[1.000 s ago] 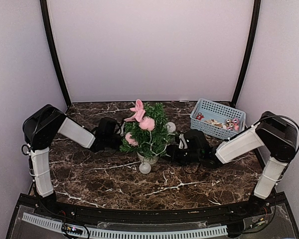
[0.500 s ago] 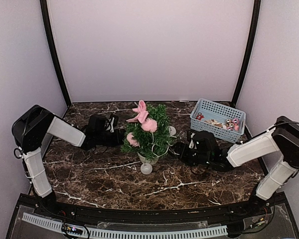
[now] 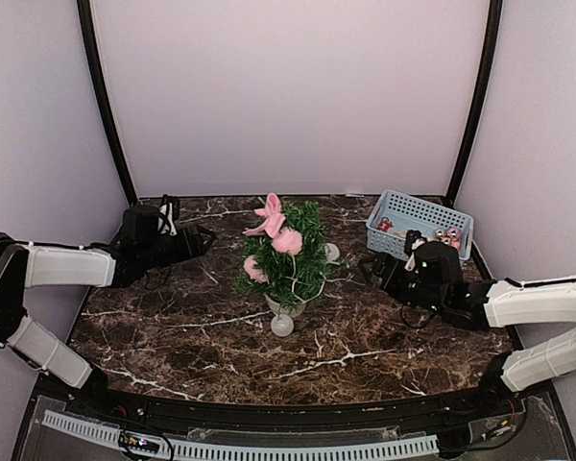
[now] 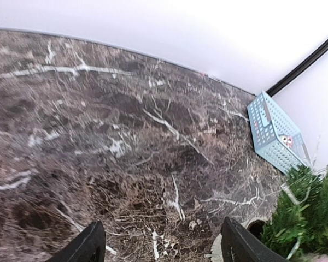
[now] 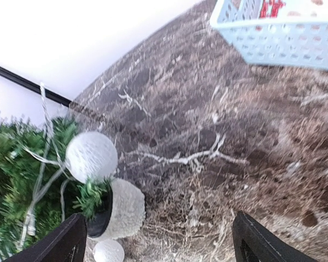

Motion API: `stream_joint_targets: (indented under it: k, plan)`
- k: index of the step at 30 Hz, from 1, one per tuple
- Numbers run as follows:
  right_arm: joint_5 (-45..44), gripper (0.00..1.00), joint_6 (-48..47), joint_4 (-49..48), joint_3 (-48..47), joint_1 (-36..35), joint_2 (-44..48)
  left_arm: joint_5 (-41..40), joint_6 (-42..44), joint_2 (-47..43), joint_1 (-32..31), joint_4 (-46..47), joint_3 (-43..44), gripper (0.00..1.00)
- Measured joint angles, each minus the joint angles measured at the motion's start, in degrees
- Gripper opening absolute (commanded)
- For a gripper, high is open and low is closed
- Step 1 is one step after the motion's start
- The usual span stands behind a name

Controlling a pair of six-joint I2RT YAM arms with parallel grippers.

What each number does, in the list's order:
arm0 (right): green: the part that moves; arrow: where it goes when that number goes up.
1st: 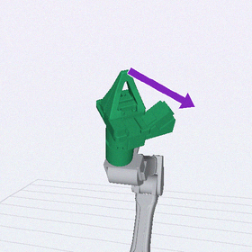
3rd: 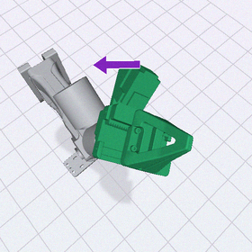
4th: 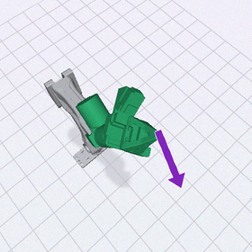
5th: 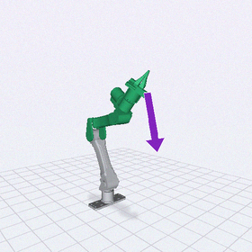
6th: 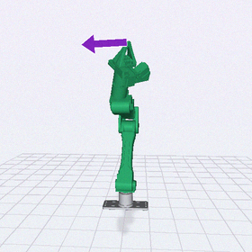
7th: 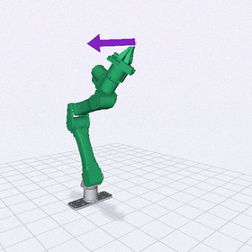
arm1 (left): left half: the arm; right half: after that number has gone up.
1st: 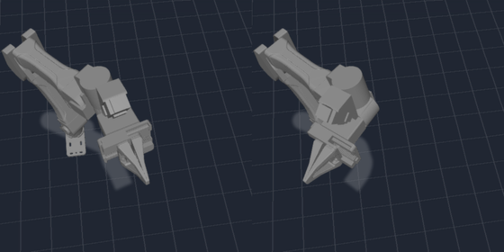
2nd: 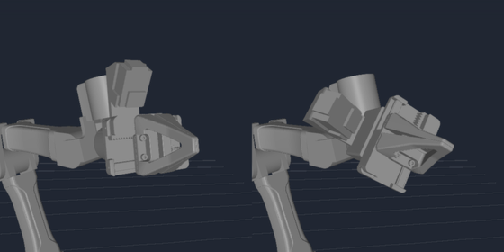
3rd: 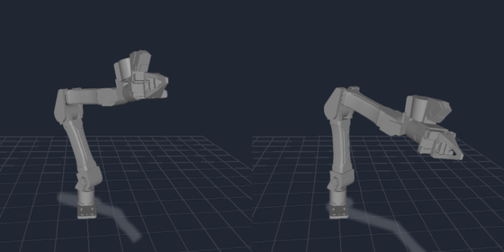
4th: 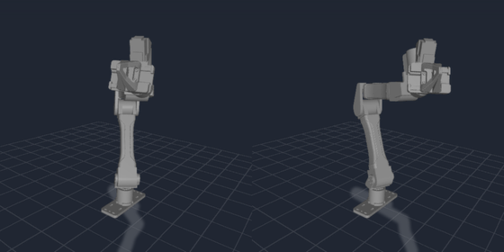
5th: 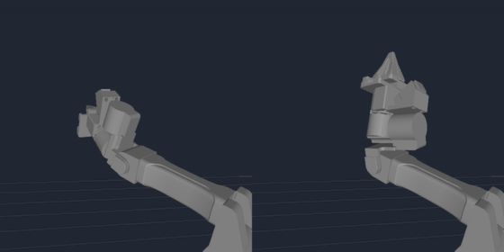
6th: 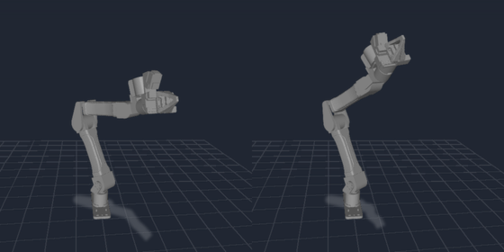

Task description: Decorate the small christmas tree

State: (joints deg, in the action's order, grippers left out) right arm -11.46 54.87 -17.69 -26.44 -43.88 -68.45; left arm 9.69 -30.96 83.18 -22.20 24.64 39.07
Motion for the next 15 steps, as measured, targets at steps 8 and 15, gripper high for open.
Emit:
stream_joint_targets:
  k: [8,15]
  plan:
    - [-6.64,0.91,-12.46,16.06,-11.13,5.51,6.29,0.83,5.33,-12.00,3.02,-18.99,6.73,0.86]
    - [-11.91,0.87,-25.75,30.49,-29.73,15.93,3.28,6.60,12.90,-18.29,12.35,-36.06,22.12,0.89]
